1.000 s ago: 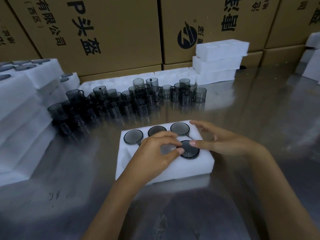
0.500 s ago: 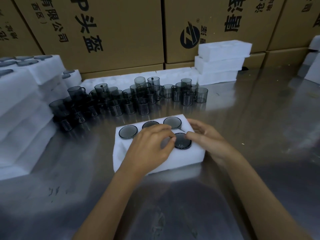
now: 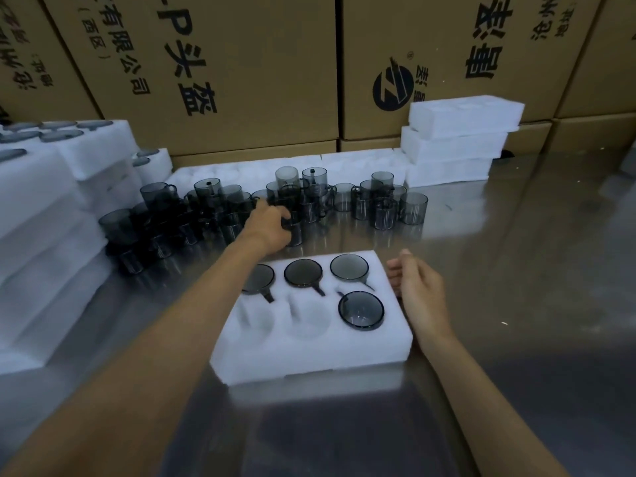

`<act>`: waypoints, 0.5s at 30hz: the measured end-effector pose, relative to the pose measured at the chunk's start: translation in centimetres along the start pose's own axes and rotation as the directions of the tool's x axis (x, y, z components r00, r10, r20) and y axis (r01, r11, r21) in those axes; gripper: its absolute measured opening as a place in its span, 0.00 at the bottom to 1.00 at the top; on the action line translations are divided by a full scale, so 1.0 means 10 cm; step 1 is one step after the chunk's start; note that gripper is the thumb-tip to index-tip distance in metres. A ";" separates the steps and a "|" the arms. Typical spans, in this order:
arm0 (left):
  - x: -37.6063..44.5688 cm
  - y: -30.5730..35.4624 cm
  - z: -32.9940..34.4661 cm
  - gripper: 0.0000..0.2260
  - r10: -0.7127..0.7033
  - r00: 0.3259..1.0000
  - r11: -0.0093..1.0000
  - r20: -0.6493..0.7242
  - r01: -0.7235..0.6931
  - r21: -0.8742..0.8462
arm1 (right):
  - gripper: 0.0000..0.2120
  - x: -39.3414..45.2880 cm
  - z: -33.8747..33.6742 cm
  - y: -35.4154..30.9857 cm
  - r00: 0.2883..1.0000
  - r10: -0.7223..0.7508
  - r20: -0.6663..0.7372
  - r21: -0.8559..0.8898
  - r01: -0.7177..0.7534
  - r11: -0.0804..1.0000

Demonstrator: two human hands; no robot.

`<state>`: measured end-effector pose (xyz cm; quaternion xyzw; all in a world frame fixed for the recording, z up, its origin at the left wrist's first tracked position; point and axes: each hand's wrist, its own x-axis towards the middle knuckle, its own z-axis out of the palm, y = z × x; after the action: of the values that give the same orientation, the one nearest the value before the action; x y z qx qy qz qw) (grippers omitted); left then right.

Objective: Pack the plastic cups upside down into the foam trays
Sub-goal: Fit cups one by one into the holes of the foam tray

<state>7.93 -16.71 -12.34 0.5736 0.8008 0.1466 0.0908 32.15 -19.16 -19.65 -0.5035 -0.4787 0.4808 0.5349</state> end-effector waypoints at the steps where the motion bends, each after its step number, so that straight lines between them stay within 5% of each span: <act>1: 0.04 0.00 0.04 0.16 -0.003 1.000 1.000 0.001 0.003 -0.002 | 0.18 0.02 -0.02 0.00 1.000 0.008 0.004 0.026 -0.008 1.000; 4: 0.04 0.00 0.13 0.05 0.035 0.998 0.999 -0.051 -0.037 -0.037 | 0.19 0.08 -0.07 -0.04 0.998 0.068 0.005 0.139 -0.068 0.988; 10: -0.19 -0.02 0.10 0.08 0.218 0.967 0.959 -0.133 -0.237 -0.157 | 0.17 0.05 -0.07 -0.07 0.997 0.082 0.004 0.136 -0.082 0.987; 12: -0.32 -0.01 0.05 0.02 0.246 0.931 0.934 -0.271 -0.302 -0.191 | 0.13 0.03 -0.10 -0.09 1.000 -0.016 -0.024 0.063 0.018 0.998; 15: -0.66 0.02 -0.01 0.17 0.251 0.851 0.852 -0.461 -0.420 -0.312 | 0.11 -0.08 -0.11 -0.23 0.963 -0.268 -0.017 -0.061 0.267 0.962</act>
<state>10.26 -22.91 -12.34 0.6332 0.6390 0.4366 0.0115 33.25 -20.15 -17.47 -0.4554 -0.5493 0.3839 0.5860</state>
